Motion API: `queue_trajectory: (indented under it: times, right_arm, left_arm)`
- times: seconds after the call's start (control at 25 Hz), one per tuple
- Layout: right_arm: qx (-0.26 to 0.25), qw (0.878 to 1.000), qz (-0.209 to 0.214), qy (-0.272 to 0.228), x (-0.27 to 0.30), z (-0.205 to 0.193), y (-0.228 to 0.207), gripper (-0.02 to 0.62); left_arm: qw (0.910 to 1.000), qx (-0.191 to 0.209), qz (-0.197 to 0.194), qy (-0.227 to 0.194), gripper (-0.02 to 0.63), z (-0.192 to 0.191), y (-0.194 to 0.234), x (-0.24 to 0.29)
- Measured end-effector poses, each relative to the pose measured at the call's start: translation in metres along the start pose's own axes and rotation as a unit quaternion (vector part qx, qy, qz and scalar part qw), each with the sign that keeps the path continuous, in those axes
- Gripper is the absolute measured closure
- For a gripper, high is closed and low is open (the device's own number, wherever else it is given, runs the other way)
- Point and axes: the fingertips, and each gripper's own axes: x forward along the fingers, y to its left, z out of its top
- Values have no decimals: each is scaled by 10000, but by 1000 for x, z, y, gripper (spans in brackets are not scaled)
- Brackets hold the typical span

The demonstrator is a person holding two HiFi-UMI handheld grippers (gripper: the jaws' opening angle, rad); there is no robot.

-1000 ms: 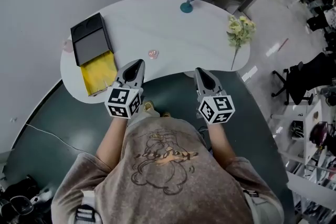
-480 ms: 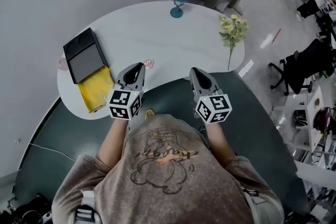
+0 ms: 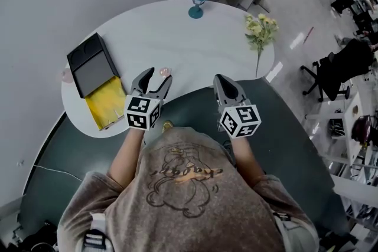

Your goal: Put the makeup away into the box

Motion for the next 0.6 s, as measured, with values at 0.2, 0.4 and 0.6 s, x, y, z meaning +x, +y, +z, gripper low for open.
queue_trajectory:
  times: [0.2, 0.4, 0.6]
  right_arm:
    - [65, 9998, -167, 29, -7, -3, -7, 591]
    - [134, 9992, -380, 42, -18, -7, -16, 591]
    - [210, 9979, -590, 137, -30, -14, -24, 591]
  left_arm:
    - [9996, -37, 31, 267, 262, -16, 5, 15]
    - [9978, 119, -46, 655, 253, -41, 9, 38]
    - [9938, 230, -72, 1082, 255, -72, 20, 62]
